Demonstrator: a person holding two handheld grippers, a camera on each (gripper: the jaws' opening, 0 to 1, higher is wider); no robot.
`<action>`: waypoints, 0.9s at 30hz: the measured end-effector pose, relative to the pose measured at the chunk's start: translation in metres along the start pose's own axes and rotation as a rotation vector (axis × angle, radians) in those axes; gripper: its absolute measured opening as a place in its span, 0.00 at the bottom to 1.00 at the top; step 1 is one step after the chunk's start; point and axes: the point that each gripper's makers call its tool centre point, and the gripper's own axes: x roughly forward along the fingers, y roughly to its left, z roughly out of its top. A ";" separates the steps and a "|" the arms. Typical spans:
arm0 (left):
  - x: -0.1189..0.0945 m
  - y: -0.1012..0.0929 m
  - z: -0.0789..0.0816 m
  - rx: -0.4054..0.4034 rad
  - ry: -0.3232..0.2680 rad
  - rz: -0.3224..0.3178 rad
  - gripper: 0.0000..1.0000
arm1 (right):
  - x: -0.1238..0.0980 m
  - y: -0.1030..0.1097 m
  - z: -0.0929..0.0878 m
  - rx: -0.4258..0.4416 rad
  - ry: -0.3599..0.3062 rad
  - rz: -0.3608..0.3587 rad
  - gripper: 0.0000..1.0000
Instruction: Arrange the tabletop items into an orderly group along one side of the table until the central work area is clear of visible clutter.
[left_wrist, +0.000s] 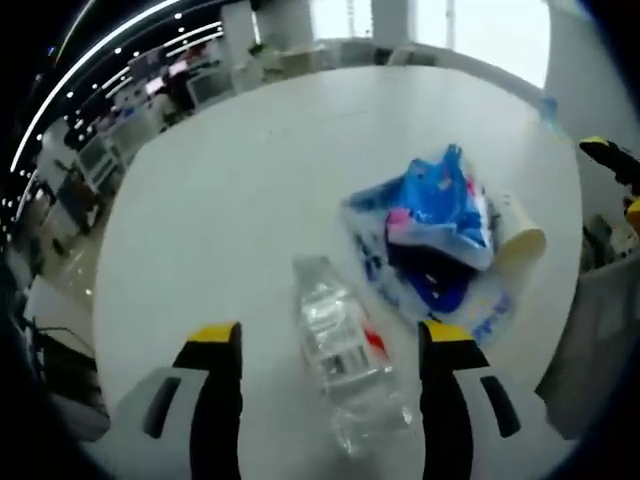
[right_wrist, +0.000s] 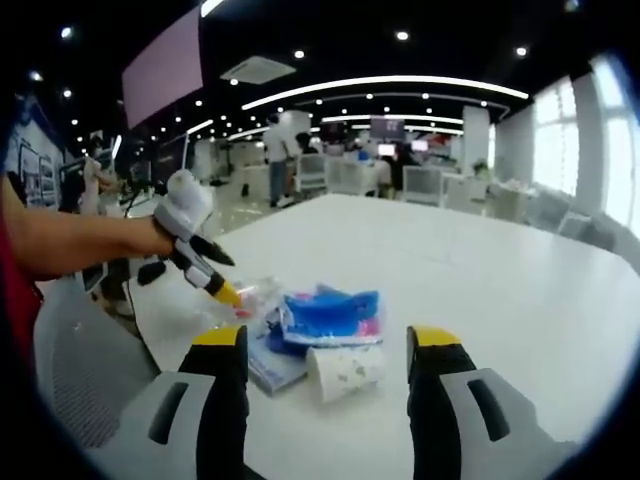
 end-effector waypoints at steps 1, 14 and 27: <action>0.002 0.001 -0.002 -0.004 0.015 0.004 0.66 | 0.000 0.000 0.000 0.001 0.000 0.000 0.64; 0.022 -0.002 -0.013 -0.006 0.119 -0.003 0.54 | 0.000 -0.002 -0.001 0.003 0.000 -0.005 0.64; 0.027 -0.003 -0.019 -0.048 0.187 -0.009 0.49 | -0.001 -0.003 0.000 0.001 -0.004 -0.011 0.63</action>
